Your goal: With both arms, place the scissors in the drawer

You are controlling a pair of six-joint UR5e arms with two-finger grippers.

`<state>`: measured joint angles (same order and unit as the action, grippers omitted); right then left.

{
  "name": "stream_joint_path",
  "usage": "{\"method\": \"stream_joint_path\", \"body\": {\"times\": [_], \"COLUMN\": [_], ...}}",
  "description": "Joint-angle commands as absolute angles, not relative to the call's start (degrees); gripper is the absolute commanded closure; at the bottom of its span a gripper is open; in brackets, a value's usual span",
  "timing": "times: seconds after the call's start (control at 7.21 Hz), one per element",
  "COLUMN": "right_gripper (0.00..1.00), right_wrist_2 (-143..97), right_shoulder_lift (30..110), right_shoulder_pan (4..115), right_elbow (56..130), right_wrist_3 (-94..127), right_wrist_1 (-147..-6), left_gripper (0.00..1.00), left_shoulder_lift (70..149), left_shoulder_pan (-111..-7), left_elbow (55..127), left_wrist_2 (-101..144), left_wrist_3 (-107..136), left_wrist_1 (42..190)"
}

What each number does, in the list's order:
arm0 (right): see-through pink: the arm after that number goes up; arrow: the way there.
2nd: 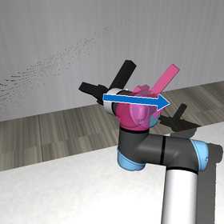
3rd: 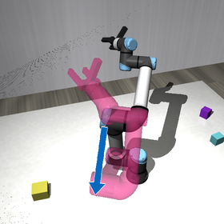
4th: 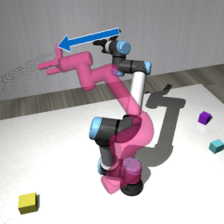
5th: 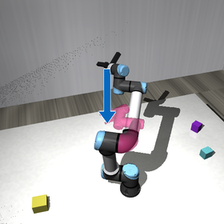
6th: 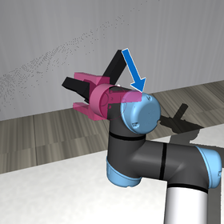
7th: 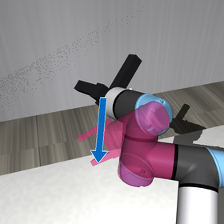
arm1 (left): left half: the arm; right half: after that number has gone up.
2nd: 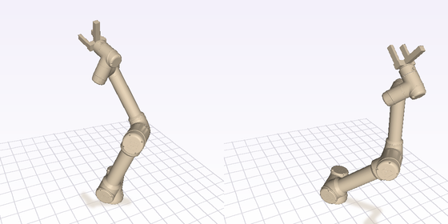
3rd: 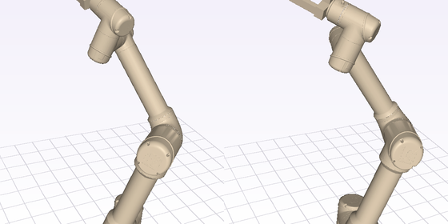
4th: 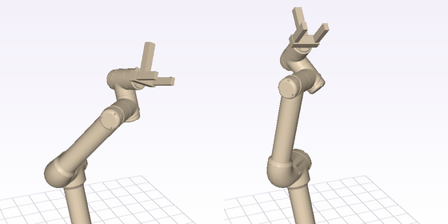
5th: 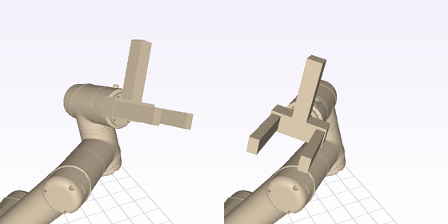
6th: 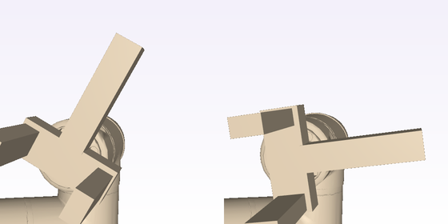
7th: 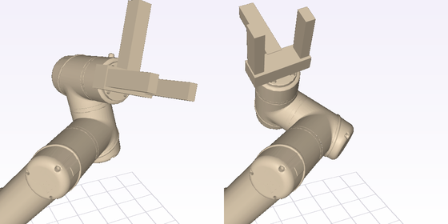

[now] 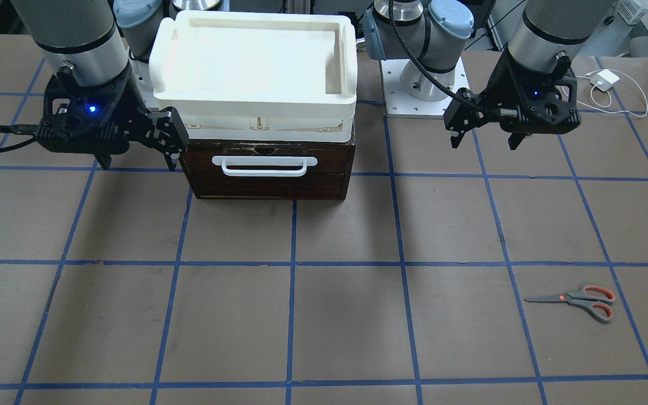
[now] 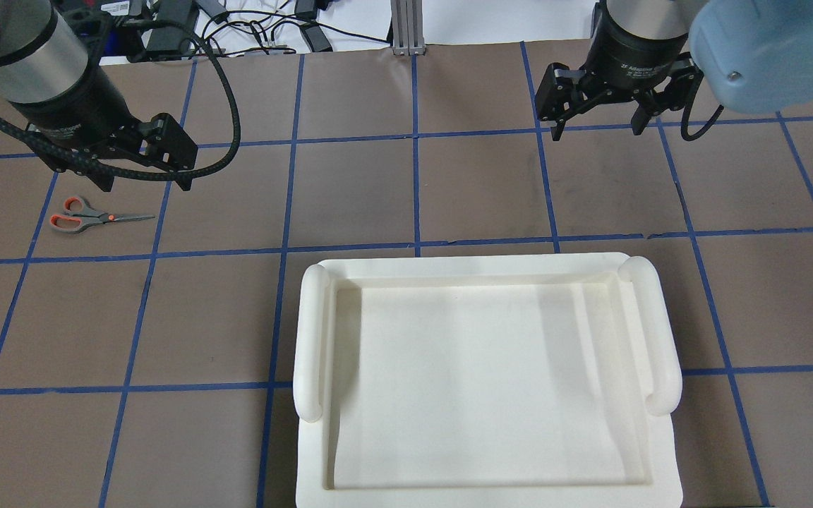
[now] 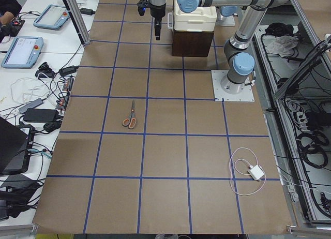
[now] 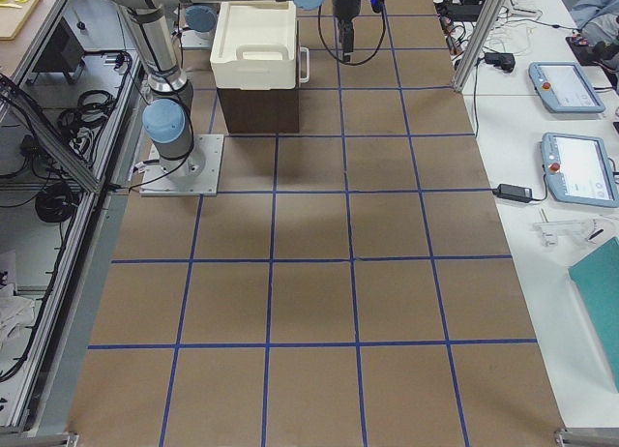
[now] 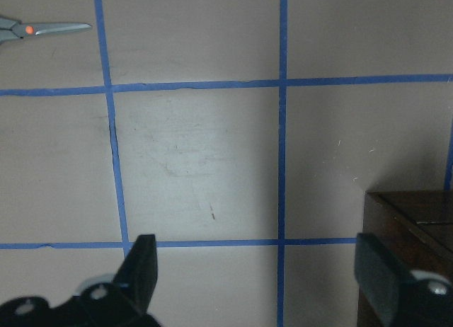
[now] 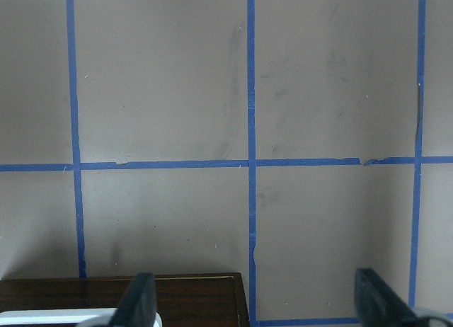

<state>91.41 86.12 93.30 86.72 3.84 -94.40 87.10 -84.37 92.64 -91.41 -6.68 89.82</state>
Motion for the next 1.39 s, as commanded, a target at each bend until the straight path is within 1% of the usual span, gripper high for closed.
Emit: {"method": "stream_joint_path", "body": {"times": [0.0,0.28,0.42,0.55,0.69,0.83,1.25], "right_gripper": [0.0,0.0,0.0,0.0,0.0,0.0,0.0], "right_wrist_2": [90.9,91.1,91.1,91.0,91.1,91.1,91.0], "right_shoulder_lift": [86.1,85.7,83.4,80.2,77.5,75.6,74.9], "right_shoulder_pan": [93.3,93.5,94.1,95.5,98.2,99.7,100.5], "right_elbow": [86.8,86.4,85.4,82.1,80.4,80.4,82.2], "right_wrist_3": [4.9,5.4,5.4,4.2,-0.1,-3.7,-25.7], "right_wrist_1": [-94.4,-94.6,-94.6,-94.3,-95.2,-96.9,-97.6], "left_gripper": [0.0,0.0,0.0,0.0,0.0,0.0,0.0], "left_shoulder_lift": [87.0,87.1,87.2,87.5,88.7,88.9,93.3], "left_shoulder_pan": [-84.3,-83.9,-83.7,-83.1,-81.7,-78.4,-71.2], "left_elbow": [92.6,92.6,92.6,92.6,92.4,92.5,92.7], "left_wrist_2": [-91.4,-91.5,-91.5,-91.4,-91.1,-91.2,-91.3], "left_wrist_3": [-6.7,-6.8,-6.9,-6.9,-9.2,-19.6,-45.4], "left_wrist_1": [89.8,89.7,89.8,89.8,89.0,88.2,83.5]}}
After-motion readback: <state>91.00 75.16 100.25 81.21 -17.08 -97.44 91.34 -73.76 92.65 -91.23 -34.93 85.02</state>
